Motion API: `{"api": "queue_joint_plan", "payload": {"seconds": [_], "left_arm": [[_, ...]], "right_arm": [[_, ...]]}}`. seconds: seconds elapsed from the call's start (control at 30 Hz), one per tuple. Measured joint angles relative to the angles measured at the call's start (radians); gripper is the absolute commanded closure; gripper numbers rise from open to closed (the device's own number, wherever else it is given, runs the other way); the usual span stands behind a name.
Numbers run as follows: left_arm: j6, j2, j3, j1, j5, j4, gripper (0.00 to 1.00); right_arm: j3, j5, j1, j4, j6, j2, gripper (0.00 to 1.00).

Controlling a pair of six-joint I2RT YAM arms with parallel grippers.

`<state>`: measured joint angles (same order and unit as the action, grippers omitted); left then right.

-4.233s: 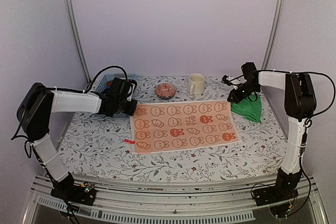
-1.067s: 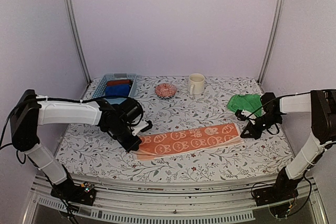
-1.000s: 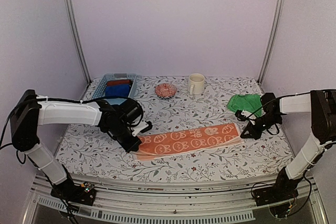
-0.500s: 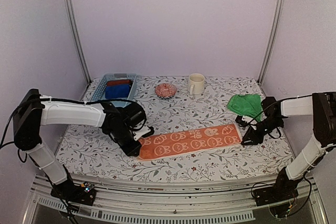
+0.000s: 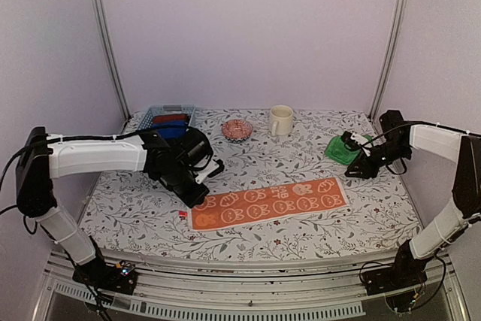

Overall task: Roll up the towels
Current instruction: Fold the towel at the center of the board, then adjust the towel at the center of the board.

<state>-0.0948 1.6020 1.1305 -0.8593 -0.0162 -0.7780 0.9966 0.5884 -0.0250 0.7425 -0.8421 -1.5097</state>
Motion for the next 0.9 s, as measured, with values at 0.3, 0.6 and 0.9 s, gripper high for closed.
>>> {"api": "queue_joint_plan", "payload": {"seconds": [0.3, 0.6, 0.9], "left_arm": [[-0.283, 0.073, -0.015, 0.048, -0.085, 0.206, 1.0], [-0.478, -0.003, -0.183, 0.1, -0.038, 0.485, 1.0], [-0.565, -0.004, -0.335, 0.119, 0.036, 0.654, 1.0]], "right_arm": [[0.012, -0.073, 0.0, -0.336, 0.353, 0.082, 0.25], [0.18, 0.13, -0.008, -0.364, 0.442, -0.097, 0.8], [0.122, 0.145, -0.042, -0.164, 0.41, -0.303, 0.8]]}}
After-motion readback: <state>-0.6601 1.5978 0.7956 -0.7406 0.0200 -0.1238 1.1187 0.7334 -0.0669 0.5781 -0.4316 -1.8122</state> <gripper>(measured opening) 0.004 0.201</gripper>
